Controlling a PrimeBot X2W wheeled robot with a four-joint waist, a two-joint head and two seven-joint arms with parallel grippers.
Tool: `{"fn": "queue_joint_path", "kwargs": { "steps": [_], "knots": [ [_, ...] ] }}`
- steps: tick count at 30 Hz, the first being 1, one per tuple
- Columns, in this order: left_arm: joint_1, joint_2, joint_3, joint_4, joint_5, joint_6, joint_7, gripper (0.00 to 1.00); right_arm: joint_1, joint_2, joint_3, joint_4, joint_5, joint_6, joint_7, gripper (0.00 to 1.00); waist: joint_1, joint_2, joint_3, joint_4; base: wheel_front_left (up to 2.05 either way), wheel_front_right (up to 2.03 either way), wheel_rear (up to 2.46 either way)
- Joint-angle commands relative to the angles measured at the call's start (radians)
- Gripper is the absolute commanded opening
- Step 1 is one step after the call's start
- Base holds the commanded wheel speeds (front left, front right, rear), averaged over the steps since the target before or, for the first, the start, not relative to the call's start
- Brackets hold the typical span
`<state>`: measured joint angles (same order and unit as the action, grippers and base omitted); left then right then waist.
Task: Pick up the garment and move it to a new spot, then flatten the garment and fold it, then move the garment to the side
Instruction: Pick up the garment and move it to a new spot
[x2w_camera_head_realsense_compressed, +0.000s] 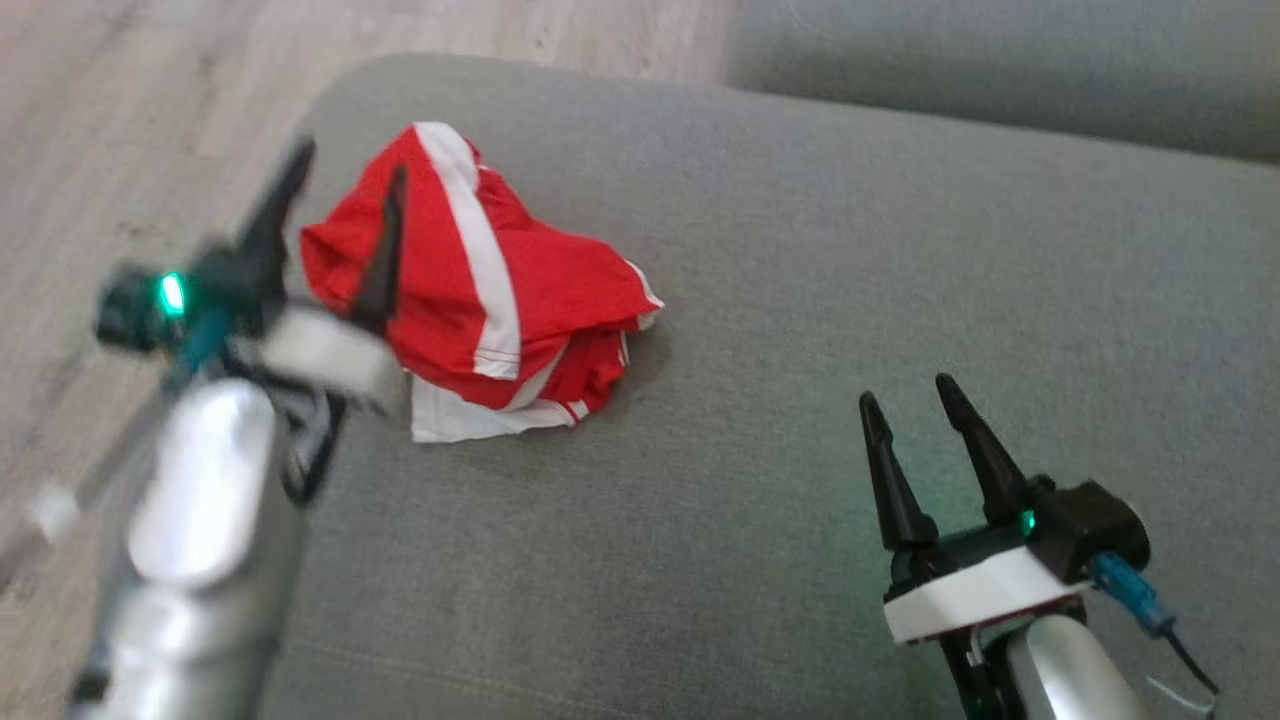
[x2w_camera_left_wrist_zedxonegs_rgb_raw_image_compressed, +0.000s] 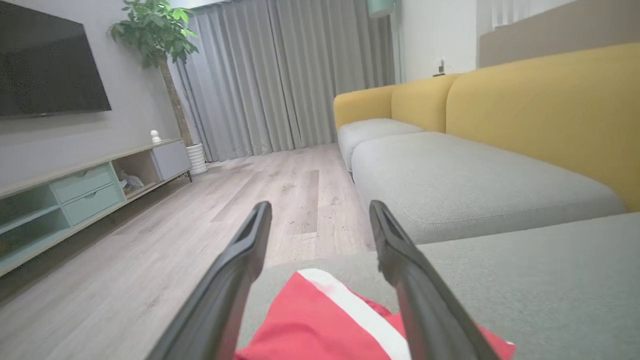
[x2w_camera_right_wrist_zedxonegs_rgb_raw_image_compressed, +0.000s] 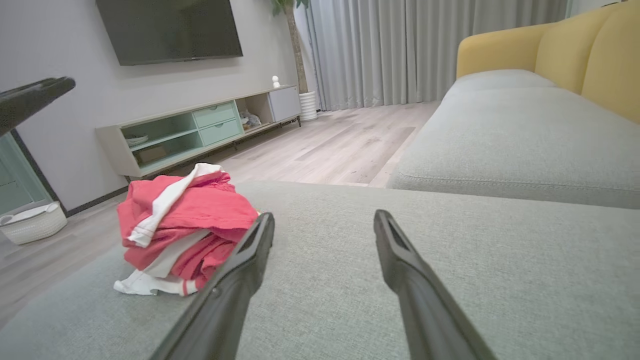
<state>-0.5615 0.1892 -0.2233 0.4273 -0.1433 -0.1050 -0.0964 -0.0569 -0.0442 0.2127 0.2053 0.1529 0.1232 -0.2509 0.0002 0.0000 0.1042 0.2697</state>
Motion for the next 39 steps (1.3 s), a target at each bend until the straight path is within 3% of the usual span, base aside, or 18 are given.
{"fn": "queue_joint_path", "kwargs": {
  "steps": [1,8,14,23,24,25,26,32,39],
  "knots": [
    [-0.056,0.04,0.032,-0.017,-0.007,-0.003,0.012,1.0,-0.041,-0.006,0.02,-0.037,-0.007,0.008,-0.011,1.0,-0.0002,0.0,0.035,-0.032,0.0,0.0,0.0],
    [-0.284,0.125,-0.068,0.216,-0.16,-0.025,0.256,1.0,-0.079,-0.006,0.03,-0.047,-0.011,0.008,-0.011,1.0,-0.0002,0.0,0.106,-0.087,0.0,0.0,0.0],
    [-0.348,0.217,-0.163,0.335,-0.289,-0.025,0.364,1.0,-0.1,-0.006,0.038,-0.053,-0.009,0.008,-0.011,1.0,-0.0002,0.0,0.15,-0.13,0.0,0.0,0.0],
    [-0.357,0.23,-0.268,0.422,-0.429,-0.026,0.438,1.0,-0.107,-0.006,0.041,-0.055,-0.009,0.008,-0.011,1.0,-0.0002,0.0,0.161,-0.151,0.0,0.0,0.0],
    [-0.357,0.231,-0.279,0.422,-0.445,-0.026,0.444,0.69,-0.107,-0.006,0.041,-0.054,-0.008,0.008,-0.011,1.0,-0.0002,0.0,0.16,-0.152,0.0,0.0,0.0],
    [-0.358,0.234,-0.289,0.419,-0.459,-0.026,0.44,0.11,-0.107,-0.006,0.042,-0.053,-0.007,0.008,-0.011,1.0,-0.0002,0.0,0.159,-0.153,0.0,0.0,0.0],
    [-0.36,0.237,-0.297,0.417,-0.472,-0.026,0.435,0.0,-0.107,-0.006,0.042,-0.053,-0.007,0.008,-0.011,1.0,-0.0002,0.0,0.158,-0.153,0.0,0.0,0.0],
    [-0.396,0.261,-0.319,0.381,-0.523,-0.026,0.311,0.0,-0.103,-0.006,0.041,-0.047,0.0,0.008,-0.011,1.0,-0.0002,0.0,0.134,-0.15,0.0,0.0,0.0],
    [-0.461,0.274,-0.327,0.298,-0.517,-0.026,0.066,0.0,-0.091,-0.006,0.045,-0.038,0.013,0.008,-0.011,1.0,-0.0002,0.0,0.075,-0.151,0.0,0.0,0.0]
  ]
}}
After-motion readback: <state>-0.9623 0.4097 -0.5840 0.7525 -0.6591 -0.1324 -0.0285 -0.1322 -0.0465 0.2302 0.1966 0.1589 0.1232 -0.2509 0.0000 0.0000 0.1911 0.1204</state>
